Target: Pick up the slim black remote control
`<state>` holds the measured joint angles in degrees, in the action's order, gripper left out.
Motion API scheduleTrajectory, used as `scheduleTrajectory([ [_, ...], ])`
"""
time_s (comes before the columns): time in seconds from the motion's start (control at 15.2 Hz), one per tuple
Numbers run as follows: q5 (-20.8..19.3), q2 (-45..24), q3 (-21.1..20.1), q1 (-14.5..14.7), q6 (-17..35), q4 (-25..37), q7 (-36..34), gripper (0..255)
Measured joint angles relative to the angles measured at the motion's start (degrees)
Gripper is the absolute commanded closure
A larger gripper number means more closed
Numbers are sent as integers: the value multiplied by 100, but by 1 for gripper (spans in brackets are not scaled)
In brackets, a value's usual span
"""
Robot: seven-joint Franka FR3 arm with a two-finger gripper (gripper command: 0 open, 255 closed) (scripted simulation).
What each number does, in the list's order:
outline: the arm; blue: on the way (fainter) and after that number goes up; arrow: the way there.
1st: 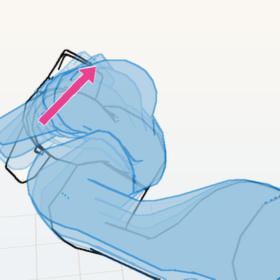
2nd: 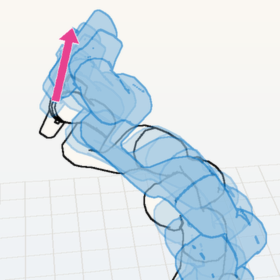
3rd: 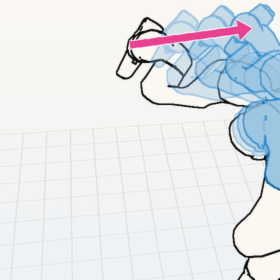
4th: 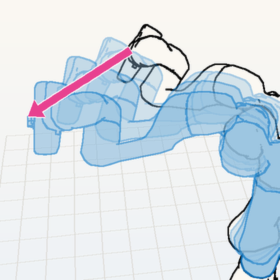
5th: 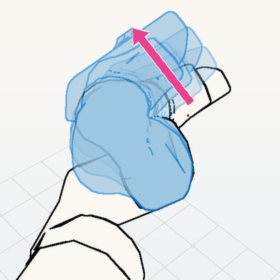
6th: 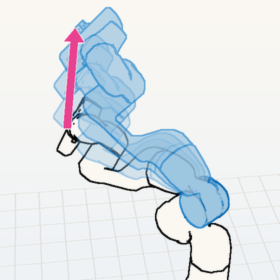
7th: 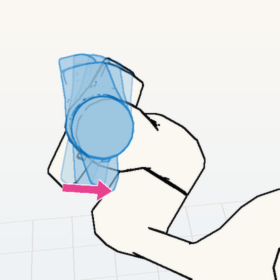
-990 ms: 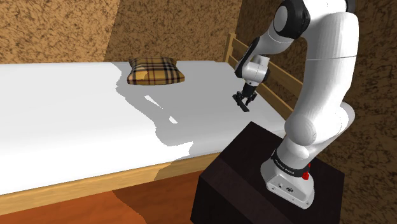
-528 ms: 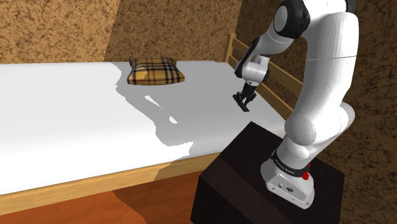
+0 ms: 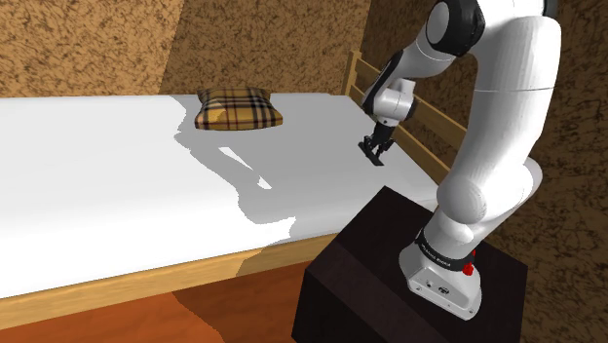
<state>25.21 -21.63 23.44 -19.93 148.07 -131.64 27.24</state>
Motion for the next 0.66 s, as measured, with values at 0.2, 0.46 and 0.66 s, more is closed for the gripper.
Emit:
scheduleTrajectory([
  [0.2, -206, 233, 135, 91, -160, -46, -148, 255],
  [0.46, -471, 496, 282, 195, -400, -31, -355, 255],
  [0.66, -668, 719, 382, 262, -540, -78, -495, 255],
])
